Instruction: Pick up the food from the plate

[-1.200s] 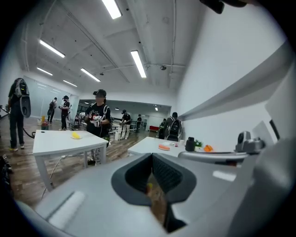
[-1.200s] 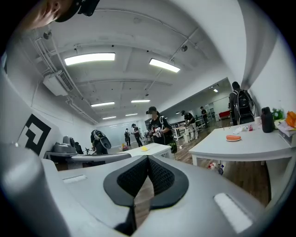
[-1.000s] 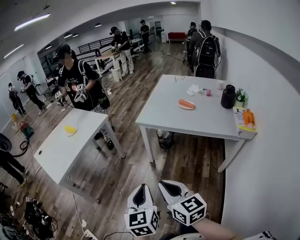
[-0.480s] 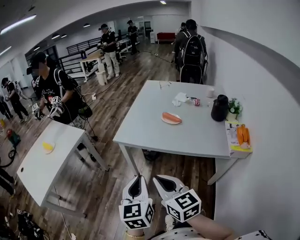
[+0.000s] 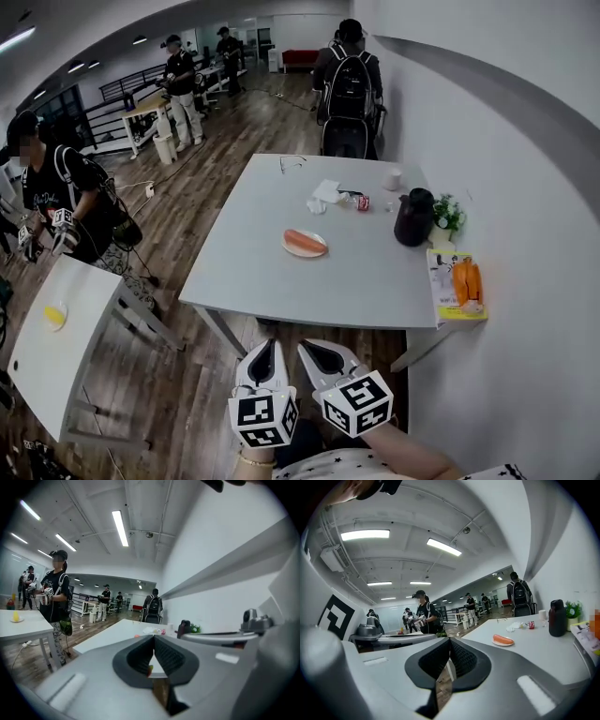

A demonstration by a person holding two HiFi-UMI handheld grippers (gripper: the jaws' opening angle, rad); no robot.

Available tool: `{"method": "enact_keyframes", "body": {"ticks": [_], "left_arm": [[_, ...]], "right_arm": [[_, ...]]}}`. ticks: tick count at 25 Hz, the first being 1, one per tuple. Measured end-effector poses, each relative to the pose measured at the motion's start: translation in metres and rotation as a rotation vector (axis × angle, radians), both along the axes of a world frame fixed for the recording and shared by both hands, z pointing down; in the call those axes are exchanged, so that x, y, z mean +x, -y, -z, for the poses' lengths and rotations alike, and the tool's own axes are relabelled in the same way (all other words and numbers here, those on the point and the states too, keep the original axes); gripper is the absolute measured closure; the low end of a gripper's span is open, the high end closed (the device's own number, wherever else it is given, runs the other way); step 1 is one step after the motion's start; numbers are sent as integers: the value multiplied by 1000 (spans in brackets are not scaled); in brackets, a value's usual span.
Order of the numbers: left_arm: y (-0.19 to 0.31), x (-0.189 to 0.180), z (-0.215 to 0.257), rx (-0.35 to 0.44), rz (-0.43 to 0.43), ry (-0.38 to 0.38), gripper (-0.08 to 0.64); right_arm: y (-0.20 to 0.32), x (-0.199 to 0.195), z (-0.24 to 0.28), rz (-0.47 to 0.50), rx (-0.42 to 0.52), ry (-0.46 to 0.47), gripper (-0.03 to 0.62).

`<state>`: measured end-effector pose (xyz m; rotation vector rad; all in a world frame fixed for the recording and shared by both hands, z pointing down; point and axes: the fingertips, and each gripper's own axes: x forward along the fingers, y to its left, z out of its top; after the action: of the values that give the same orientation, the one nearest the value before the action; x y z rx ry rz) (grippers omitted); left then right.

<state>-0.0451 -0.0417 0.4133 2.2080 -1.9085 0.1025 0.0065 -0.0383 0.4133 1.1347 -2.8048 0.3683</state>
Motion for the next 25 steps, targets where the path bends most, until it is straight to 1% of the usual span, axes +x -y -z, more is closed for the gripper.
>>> {"method": "enact_keyframes", "body": {"ticks": [4,7,9,13,17,19,22,25], "left_arm": [[36,9,-7,-6,-31,7,552],[66,7,-11,-6,-47,5,552],[92,5,-16,-9,-60,5,552],[150,1,-24,-30,-86,-14,552],[205,-8,-28,-44,-115,6,552],[231,-13,-30,-48,-135,10,552],[269,-19,-38,-54,-159,8,552],[301,-24,-54,-78,-180,10,552]], "right_arm": [[33,7,-9,-28,-14,-13,592],[63,8,-14,-50,-16,-17,591],[89,7,-18,-59,-17,-28,591],[143,3,-26,-48,-35,-78,589],[203,-2,-31,-68,-51,-106,583],[233,-8,-33,-66,-49,-137,581],[278,-15,-44,-50,-58,-194,561],[322,-18,-63,-38,-78,-258,560]]}}
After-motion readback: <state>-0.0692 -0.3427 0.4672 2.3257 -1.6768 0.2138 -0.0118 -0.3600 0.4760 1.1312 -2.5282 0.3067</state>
